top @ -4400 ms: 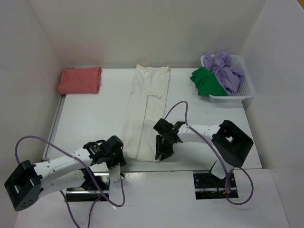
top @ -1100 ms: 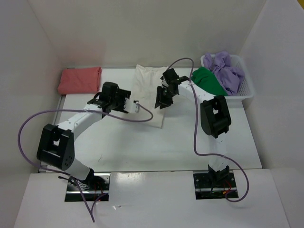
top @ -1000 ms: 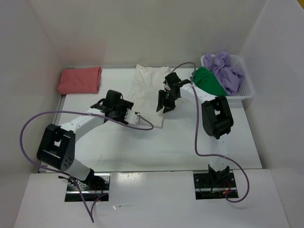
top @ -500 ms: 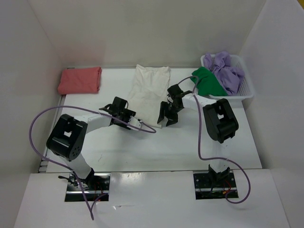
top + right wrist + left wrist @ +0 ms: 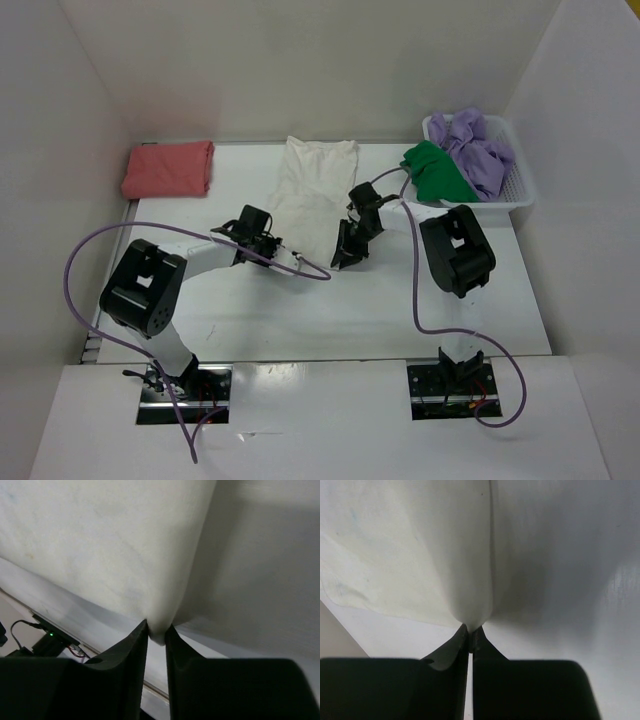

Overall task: Fold and stack the t-shirts
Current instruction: Grab one side of the 2/3 rectangular tshirt with both arms

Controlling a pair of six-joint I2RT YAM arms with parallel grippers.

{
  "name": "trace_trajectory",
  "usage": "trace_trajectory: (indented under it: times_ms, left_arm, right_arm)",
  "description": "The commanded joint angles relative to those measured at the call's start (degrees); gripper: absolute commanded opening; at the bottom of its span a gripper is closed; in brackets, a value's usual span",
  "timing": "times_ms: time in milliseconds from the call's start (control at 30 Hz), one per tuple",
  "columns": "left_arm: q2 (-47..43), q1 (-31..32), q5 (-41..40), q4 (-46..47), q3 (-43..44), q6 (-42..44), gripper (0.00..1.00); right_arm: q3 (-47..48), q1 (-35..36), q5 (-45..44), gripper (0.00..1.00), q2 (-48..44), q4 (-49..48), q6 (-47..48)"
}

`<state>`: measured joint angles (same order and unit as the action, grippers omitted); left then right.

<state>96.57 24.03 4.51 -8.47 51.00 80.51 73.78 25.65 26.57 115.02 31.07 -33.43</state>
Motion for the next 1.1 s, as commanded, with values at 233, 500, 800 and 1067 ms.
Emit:
trace_trajectory:
  times_ms: [233, 500, 800, 1067]
  left_arm:
    - [-2.9, 2.2, 2.5, -5.0, 1.1, -6.1, 0.0]
    - [-9.9, 8.9, 1.0, -16.3, -1.1, -14.2, 0.0]
    - [-19.7, 17.9, 0.4, -39.8, -1.0, -20.8, 0.0]
    - [-26.8, 23.1, 8.5, -58.6, 6.6, -26.9, 0.0]
  right_arm:
    - [-2.3, 0.3, 1.8, 0.0, -0.8, -0.3, 2.2]
    - [-7.4, 0.8, 2.4, 0.0, -7.5, 5.5, 6.0]
    - [-14.0, 9.2, 1.4, 0.0, -21.6, 15.3, 5.1]
    - [-18.0, 18.3, 3.1, 0.0, -35.0, 21.4, -4.9]
